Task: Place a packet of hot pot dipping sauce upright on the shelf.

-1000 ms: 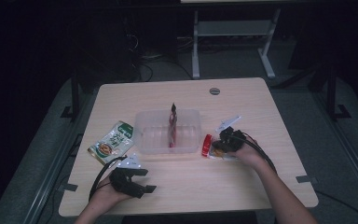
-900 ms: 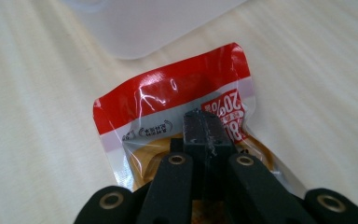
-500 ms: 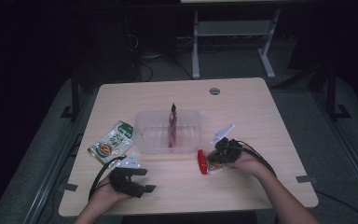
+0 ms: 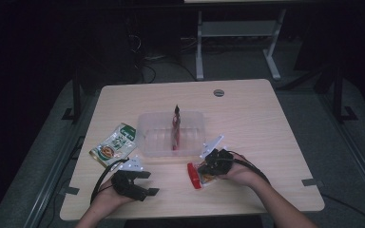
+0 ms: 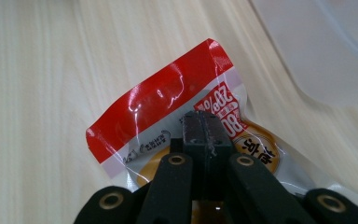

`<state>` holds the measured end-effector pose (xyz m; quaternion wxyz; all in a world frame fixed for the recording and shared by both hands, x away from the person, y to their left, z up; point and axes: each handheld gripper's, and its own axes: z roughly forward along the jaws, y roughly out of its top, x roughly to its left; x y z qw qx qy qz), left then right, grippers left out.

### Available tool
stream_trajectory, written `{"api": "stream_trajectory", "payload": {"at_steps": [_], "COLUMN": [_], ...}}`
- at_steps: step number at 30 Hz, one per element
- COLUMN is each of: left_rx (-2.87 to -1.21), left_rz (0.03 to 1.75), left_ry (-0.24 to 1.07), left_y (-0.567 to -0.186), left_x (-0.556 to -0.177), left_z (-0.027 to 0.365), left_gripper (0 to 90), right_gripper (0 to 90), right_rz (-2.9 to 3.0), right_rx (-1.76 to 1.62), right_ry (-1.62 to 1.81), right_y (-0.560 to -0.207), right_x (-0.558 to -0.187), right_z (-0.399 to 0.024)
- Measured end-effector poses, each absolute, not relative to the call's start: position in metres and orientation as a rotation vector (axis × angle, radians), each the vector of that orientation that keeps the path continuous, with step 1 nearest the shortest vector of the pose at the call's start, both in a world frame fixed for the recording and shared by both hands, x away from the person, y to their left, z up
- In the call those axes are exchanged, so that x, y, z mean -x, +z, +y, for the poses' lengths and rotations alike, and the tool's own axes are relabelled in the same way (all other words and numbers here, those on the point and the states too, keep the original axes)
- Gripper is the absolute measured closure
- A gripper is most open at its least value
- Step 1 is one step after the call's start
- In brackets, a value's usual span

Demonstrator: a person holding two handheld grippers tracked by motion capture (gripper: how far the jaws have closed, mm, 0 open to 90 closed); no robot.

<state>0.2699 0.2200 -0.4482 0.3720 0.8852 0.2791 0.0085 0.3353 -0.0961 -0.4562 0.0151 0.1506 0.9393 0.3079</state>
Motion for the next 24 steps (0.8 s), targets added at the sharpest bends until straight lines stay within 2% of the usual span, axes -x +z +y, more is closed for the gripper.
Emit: {"api": "stream_trajectory", "payload": {"at_steps": [11,16,17,20,24], "left_rx": [-2.272,-2.26,-2.256,-2.238,-2.231], "left_rz": [0.708,0.697,0.696,0.69,0.665], "left_ry": [0.025,0.014,0.01,-0.021,-0.017], "left_y": [-0.447,-0.446,-0.445,-0.441,-0.433], "left_x": [-0.27,-0.27,-0.27,-0.269,-0.267], "left_z": [0.22,0.22,0.22,0.219,0.214], "left_gripper": [26.5,30.8,32.1,43.5,66.7], "right_gripper": [89.8,89.1,86.4,78.6,67.9], "right_rz": [2.939,2.917,2.919,2.887,2.841], "right_rx": [-0.35,-0.375,-0.39,-0.456,-0.62], "right_ry": [0.999,1.057,1.061,1.087,1.127], "right_y": [-0.455,-0.443,-0.441,-0.433,-0.423], "right_x": [-0.317,-0.318,-0.319,-0.322,-0.325], "right_z": [-0.058,-0.066,-0.07,-0.088,-0.115]}}
